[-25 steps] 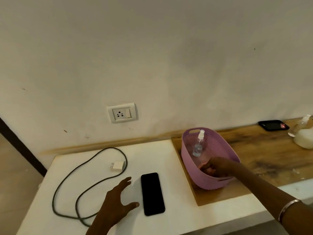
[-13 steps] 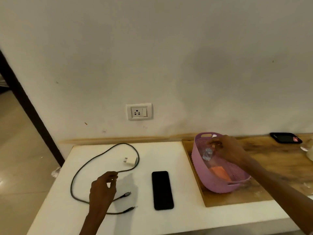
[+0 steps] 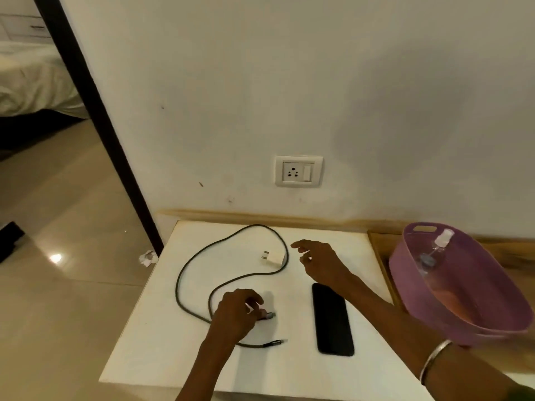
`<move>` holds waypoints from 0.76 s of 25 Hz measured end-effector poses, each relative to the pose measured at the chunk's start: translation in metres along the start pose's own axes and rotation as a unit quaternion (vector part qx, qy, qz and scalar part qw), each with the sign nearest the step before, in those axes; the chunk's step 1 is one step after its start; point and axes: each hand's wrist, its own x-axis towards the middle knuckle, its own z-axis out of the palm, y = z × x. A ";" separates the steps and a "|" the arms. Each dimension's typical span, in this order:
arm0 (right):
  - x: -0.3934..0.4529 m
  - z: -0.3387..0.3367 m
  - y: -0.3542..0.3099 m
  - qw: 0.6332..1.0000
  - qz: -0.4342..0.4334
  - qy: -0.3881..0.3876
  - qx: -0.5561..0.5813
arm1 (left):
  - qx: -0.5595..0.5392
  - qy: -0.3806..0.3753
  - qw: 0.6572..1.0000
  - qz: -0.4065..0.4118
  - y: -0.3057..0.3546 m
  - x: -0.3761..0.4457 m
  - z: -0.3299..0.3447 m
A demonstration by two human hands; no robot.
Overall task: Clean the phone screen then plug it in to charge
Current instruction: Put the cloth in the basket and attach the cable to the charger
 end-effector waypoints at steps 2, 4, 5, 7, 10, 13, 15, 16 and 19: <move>0.019 0.024 -0.006 0.999 -0.002 -0.029 -0.045 | 0.035 -0.042 0.999 0.001 -0.003 0.004 0.004; 0.034 0.043 -0.011 0.997 0.003 -0.053 -0.064 | 0.078 -0.060 0.995 0.007 -0.005 0.009 0.009; 0.040 0.051 -0.013 0.996 0.007 -0.062 -0.069 | 0.092 -0.063 0.994 0.010 -0.006 0.011 0.010; 0.050 0.064 -0.011 0.993 0.006 -0.075 -0.094 | 0.103 -0.058 0.993 0.015 -0.007 0.014 0.012; 0.056 0.072 -0.005 0.990 -0.003 -0.076 -0.120 | 0.090 -0.043 0.995 0.010 -0.009 0.019 0.014; 0.058 0.072 -0.004 0.994 0.003 -0.063 -0.093 | 0.066 -0.033 0.997 0.003 -0.010 0.021 0.015; 0.056 0.068 -0.006 0.997 0.015 -0.043 -0.055 | 0.055 -0.033 0.998 0.004 -0.008 0.023 0.016; 0.053 0.065 -0.008 0.999 0.021 -0.031 -0.030 | 0.053 -0.029 0.998 0.006 -0.007 0.023 0.016; 0.040 0.047 -0.013 0.996 0.062 -0.009 0.057 | 0.027 -0.002 1.000 0.015 -0.003 0.022 0.016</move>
